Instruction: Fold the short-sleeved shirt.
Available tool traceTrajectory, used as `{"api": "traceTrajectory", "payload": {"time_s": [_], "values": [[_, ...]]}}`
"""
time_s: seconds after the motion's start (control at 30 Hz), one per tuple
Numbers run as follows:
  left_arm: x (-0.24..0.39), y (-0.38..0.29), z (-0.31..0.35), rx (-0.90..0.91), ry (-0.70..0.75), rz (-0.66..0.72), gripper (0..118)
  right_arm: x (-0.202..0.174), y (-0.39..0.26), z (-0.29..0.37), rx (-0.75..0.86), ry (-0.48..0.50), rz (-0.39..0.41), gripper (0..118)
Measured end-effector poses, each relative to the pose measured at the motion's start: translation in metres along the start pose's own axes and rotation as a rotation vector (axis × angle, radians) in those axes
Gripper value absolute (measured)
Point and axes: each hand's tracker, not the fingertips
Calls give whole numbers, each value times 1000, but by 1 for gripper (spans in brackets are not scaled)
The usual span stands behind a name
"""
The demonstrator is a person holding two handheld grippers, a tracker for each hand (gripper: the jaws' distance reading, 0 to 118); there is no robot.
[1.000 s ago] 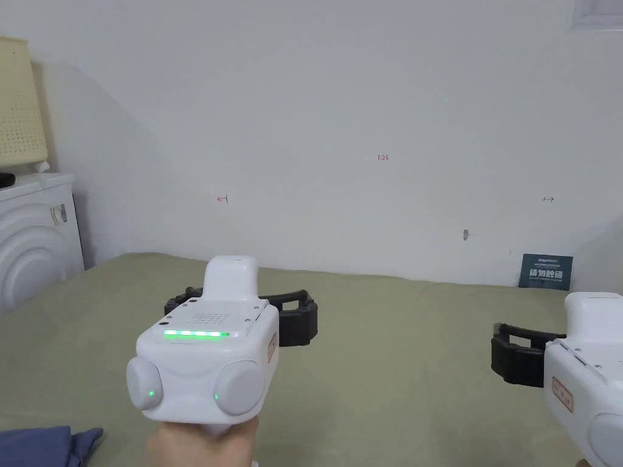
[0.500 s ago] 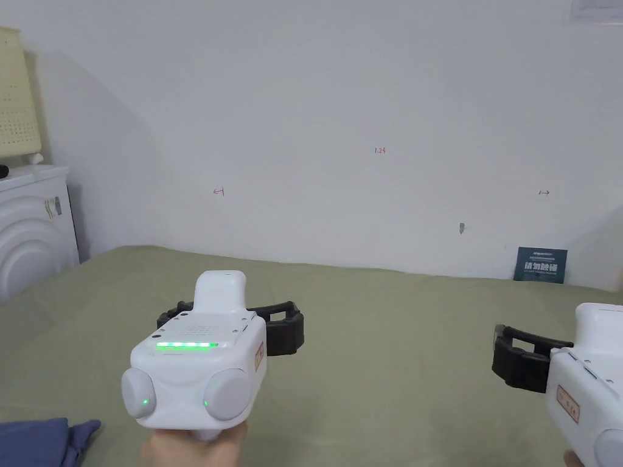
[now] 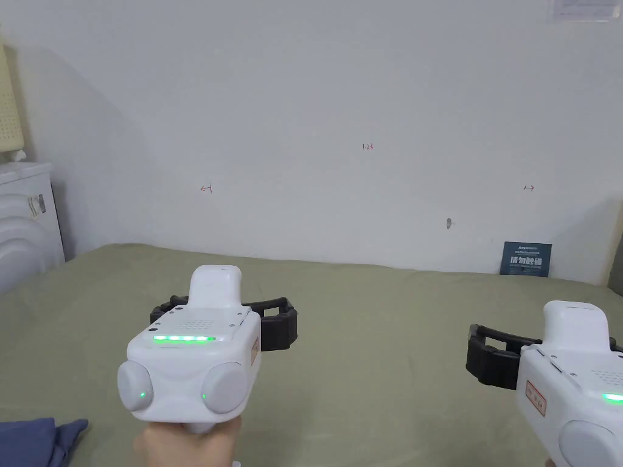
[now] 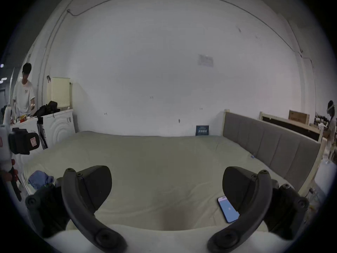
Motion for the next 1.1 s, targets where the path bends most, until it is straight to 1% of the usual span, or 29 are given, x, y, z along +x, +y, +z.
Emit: {"api": "traceTrajectory", "payload": {"time_s": [0.1, 0.17, 0.23, 0.37, 0.5, 0.7, 0.8, 0.83, 0.9, 0.97, 1.03, 1.1], "values": [[-1, -4, 1, -7, -3, -10, 118, 3, -3, -3, 3, 2, -21, 118], [-2, -8, 2, -8, -13, -14, 118, 3, -6, -3, 6, 13, -9, 118], [0, -10, 1, -15, -7, -19, 118, 0, -8, -3, 3, 71, 21, 118], [3, -11, -2, -26, 4, -24, 118, -8, -12, -5, 5, 65, 16, 118], [5, -11, -3, -24, -5, -32, 118, -7, -13, -10, -13, 53, -4, 118], [7, -12, -4, -24, 6, -33, 118, -6, -9, -9, -3, 41, -14, 118], [8, -13, -6, -33, -1, -13, 118, -3, -8, -10, 19, 59, -46, 118], [8, -14, -6, -35, 0, -11, 118, -2, -8, -11, 24, 67, -69, 118], [10, -15, -7, -39, -1, -17, 118, 1, -10, -12, 22, 104, -141, 118], [13, -16, -9, -59, 5, -18, 118, 2, -10, -14, 0, 118, -163, 118], [14, -17, -8, -59, -4, -10, 118, 1, -10, -17, -5, 119, -139, 118], [15, -18, -9, -62, -12, -13, 118, -3, -8, -19, -12, 70, -89, 118]]}}
